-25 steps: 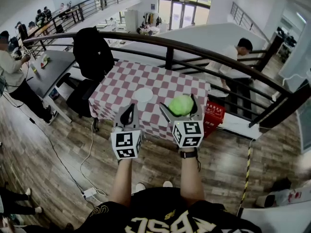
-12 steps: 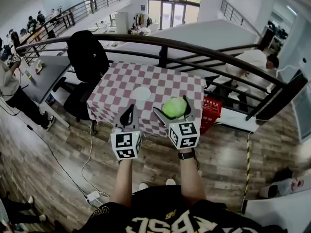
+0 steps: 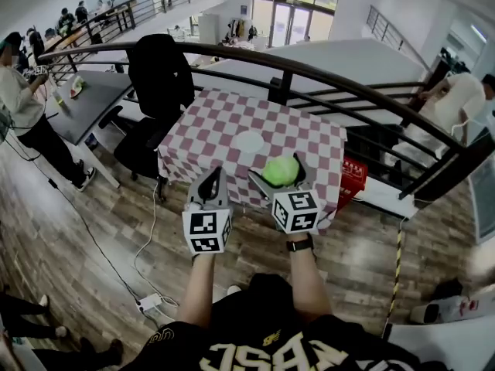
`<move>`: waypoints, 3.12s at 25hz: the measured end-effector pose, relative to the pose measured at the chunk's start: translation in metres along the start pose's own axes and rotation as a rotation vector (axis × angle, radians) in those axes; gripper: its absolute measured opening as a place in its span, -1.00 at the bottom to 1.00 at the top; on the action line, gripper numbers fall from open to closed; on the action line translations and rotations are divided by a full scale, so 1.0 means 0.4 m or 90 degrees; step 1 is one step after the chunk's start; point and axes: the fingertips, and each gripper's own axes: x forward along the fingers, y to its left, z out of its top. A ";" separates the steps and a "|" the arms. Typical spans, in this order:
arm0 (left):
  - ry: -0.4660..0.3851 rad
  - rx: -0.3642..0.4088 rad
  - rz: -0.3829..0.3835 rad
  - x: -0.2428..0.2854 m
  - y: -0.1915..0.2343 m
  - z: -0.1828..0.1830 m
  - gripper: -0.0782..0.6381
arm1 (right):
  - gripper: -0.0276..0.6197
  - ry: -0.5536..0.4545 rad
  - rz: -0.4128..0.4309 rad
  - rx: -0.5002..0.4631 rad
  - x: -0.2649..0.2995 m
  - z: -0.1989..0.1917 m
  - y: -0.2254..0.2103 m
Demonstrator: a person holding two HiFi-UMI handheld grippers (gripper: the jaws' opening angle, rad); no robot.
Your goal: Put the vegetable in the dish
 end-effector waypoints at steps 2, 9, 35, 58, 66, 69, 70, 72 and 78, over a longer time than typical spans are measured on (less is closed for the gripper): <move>0.008 -0.001 -0.002 -0.008 0.015 -0.014 -0.73 | 0.82 0.002 0.005 0.006 0.020 -0.006 0.022; 0.014 -0.007 0.013 0.048 0.050 -0.040 -0.73 | 0.82 0.014 0.053 0.019 0.127 -0.033 0.067; 0.128 -0.048 0.043 0.934 0.289 -0.303 -0.73 | 0.82 0.113 0.064 0.081 0.891 -0.205 -0.449; 0.390 -0.107 -0.102 1.093 0.385 -0.805 -0.73 | 0.82 0.587 0.040 0.073 0.961 -0.881 -0.387; 0.408 -0.122 -0.131 1.108 0.391 -0.841 -0.73 | 0.82 0.720 0.071 0.057 0.983 -0.956 -0.369; 0.411 -0.119 -0.143 1.115 0.386 -0.842 -0.73 | 0.82 0.751 0.060 0.057 0.980 -0.975 -0.374; 0.414 -0.117 -0.147 1.116 0.384 -0.842 -0.73 | 0.82 0.757 0.057 0.059 0.980 -0.979 -0.375; 0.418 -0.117 -0.151 1.120 0.384 -0.842 -0.73 | 0.82 0.770 0.047 0.064 0.981 -0.989 -0.378; 0.421 -0.119 -0.155 1.124 0.385 -0.851 -0.73 | 0.82 0.803 0.022 0.054 0.975 -1.014 -0.391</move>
